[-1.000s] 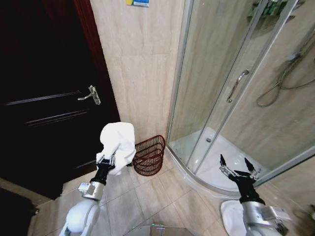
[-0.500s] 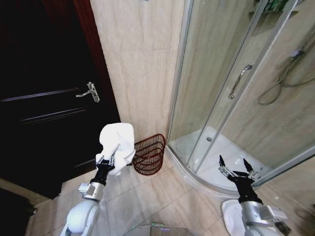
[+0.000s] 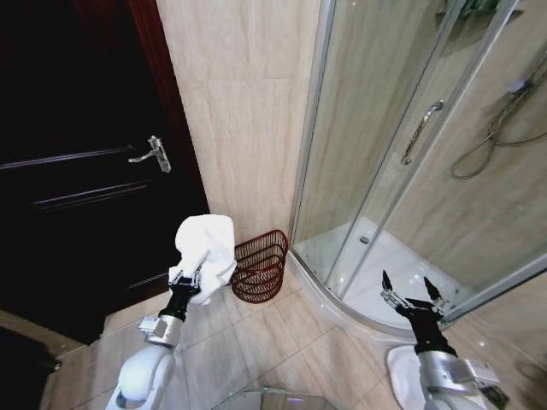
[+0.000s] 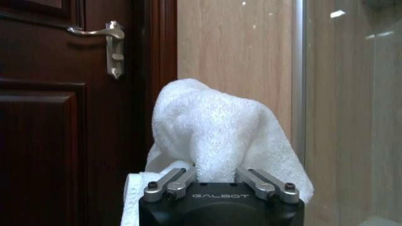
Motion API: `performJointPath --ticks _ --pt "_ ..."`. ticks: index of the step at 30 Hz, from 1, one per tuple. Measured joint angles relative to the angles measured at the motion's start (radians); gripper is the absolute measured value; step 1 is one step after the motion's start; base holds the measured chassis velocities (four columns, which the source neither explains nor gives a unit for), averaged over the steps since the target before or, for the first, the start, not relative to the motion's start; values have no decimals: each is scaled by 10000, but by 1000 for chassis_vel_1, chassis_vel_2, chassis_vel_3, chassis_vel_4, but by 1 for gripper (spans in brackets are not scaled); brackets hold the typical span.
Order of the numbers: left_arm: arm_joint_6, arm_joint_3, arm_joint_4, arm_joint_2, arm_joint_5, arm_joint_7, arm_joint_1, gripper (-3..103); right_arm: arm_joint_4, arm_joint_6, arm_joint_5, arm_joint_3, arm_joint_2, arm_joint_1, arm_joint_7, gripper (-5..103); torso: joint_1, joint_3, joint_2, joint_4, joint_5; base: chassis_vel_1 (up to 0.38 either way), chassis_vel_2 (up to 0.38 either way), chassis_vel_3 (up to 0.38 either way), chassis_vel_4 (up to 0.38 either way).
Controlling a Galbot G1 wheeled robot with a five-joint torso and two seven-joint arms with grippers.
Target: Discard the used towel into the hamper.
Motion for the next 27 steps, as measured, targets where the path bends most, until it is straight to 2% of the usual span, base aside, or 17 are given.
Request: performJointPath --ticks 27 --pt "-355 60 583 426 -290 105 -125 14 -135 60 -484 -141 397 159 -140 100 -495 -694 -1185 -1 -1 0 0 0 0"
